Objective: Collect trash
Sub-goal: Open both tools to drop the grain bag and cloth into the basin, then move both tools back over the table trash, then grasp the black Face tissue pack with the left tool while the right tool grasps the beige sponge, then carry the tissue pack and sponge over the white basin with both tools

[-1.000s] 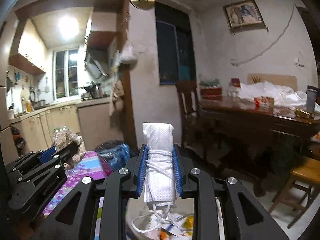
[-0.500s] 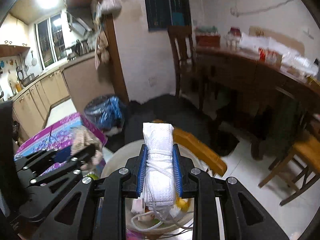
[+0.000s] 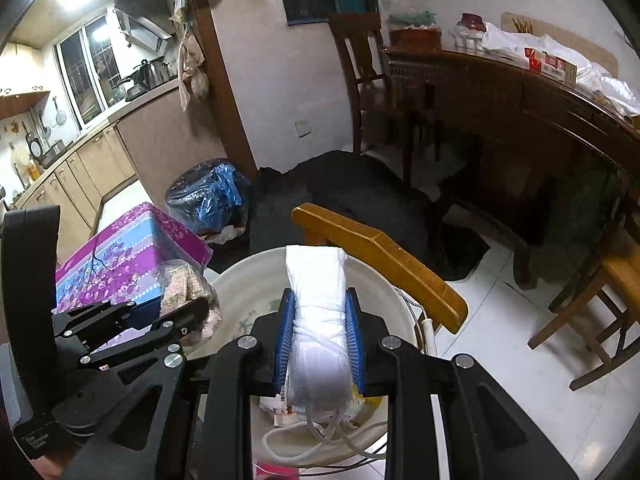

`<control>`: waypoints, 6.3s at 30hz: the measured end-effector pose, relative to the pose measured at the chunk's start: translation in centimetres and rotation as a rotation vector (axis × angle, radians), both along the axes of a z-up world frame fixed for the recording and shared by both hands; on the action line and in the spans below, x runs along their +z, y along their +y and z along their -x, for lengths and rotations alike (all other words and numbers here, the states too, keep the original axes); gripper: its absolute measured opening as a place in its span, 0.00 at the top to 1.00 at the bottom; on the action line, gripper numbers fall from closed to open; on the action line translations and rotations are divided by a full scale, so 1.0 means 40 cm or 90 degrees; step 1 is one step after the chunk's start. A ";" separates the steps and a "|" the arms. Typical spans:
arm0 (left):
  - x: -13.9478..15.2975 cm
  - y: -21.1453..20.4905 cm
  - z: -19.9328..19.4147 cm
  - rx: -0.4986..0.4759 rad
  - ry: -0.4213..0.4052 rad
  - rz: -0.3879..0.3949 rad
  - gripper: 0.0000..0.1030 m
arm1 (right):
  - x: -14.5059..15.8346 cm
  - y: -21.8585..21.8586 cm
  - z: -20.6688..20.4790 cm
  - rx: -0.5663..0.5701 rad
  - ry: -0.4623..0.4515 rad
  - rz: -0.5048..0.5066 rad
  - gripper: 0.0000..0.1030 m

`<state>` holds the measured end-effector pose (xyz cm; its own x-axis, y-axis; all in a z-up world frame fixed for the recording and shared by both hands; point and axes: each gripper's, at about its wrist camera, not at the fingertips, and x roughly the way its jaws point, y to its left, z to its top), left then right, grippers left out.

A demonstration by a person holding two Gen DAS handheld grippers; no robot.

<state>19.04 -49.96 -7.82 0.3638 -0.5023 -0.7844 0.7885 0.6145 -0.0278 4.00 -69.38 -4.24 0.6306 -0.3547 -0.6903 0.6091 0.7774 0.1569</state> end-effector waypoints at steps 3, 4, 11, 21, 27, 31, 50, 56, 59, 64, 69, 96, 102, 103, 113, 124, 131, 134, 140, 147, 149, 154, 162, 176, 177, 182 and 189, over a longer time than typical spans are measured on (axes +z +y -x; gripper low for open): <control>0.000 -0.004 0.001 -0.002 0.002 -0.001 0.76 | -0.001 0.002 0.001 0.000 0.000 0.000 0.75; 0.000 -0.006 0.000 -0.002 0.002 -0.002 0.76 | -0.001 0.002 0.001 0.000 0.000 0.000 0.75; -0.003 -0.009 -0.004 0.002 0.007 -0.003 0.76 | -0.007 0.009 -0.002 0.000 0.001 0.000 0.75; -0.007 -0.003 -0.021 0.019 0.006 -0.011 0.53 | -0.021 0.008 0.006 -0.014 -0.009 -0.001 0.64; -0.010 0.000 -0.013 0.020 0.002 -0.016 0.49 | -0.027 0.015 0.008 -0.014 -0.013 -0.003 0.64; -0.010 0.000 -0.008 0.019 0.000 -0.016 0.49 | -0.023 0.028 0.013 -0.011 -0.016 -0.002 0.64; 0.036 0.127 0.014 0.034 -0.027 0.017 0.49 | 0.087 0.209 0.071 0.023 -0.123 0.083 0.42; 0.048 0.250 0.008 0.051 -0.049 0.031 0.49 | 0.110 0.361 0.092 0.088 -0.184 0.109 0.32; 0.037 0.330 -0.010 0.074 -0.057 0.028 0.49 | 0.088 0.446 0.090 0.134 -0.200 0.104 0.28; -0.018 0.522 -0.096 0.154 -0.033 0.016 0.49 | 0.005 0.559 0.048 0.200 -0.174 0.058 0.27; -0.069 0.730 -0.165 0.242 -0.016 0.005 0.49 | -0.063 0.655 0.002 0.258 -0.148 0.022 0.27; -0.094 1.344 -0.642 0.474 0.041 0.000 0.45 | -0.147 1.288 -0.786 0.710 0.046 0.033 0.38; -0.118 1.386 -0.718 0.512 0.064 0.031 0.45 | -0.214 1.379 -0.940 0.711 0.080 0.061 0.46; -0.122 1.388 -0.729 0.517 0.067 0.033 0.45 | -0.225 1.384 -0.962 0.708 0.085 0.061 0.48; -0.142 1.343 -0.778 0.497 0.095 0.036 0.38 | -0.219 1.233 -0.850 0.641 0.107 0.022 0.65; -0.160 1.210 -0.747 0.546 0.117 -0.038 0.17 | -0.230 1.113 -0.793 0.564 0.138 0.049 0.64; -0.180 1.116 -0.745 0.558 0.042 -0.115 0.07 | -0.240 1.108 -0.807 0.569 0.129 0.033 0.63; -0.181 1.110 -0.728 0.560 -0.001 -0.121 0.05 | -0.238 1.110 -0.810 0.575 0.127 0.035 0.63; -0.196 1.183 -0.695 0.522 0.071 0.020 0.33 | -0.231 1.102 -0.800 0.580 0.119 0.038 0.63; -0.180 1.152 -0.623 0.402 0.065 0.050 0.88 | -0.238 1.109 -0.790 0.586 0.115 0.035 0.63; -0.176 1.176 -0.611 0.367 0.097 0.082 0.92 | -0.232 1.107 -0.783 0.588 0.113 0.036 0.63; -0.170 1.208 -0.587 0.279 0.134 0.077 0.92 | -0.215 1.087 -0.765 0.595 0.108 0.035 0.63; -0.113 1.216 -0.577 0.419 0.027 0.052 0.18 | -0.219 1.100 -0.751 0.619 0.105 0.045 0.40; -0.201 1.037 -0.594 0.493 -0.037 -0.093 0.27 | -0.255 1.164 -0.822 0.749 0.215 0.157 0.58; -0.212 1.042 -0.595 0.488 -0.021 -0.081 0.31 | -0.255 1.164 -0.822 0.748 0.213 0.152 0.59; -0.205 1.048 -0.573 0.476 -0.019 -0.055 0.60 | -0.257 1.158 -0.806 0.730 0.193 0.147 0.63; -0.156 1.081 -0.501 0.494 -0.077 -0.027 0.67 | -0.207 1.104 -0.734 0.621 0.097 0.106 0.67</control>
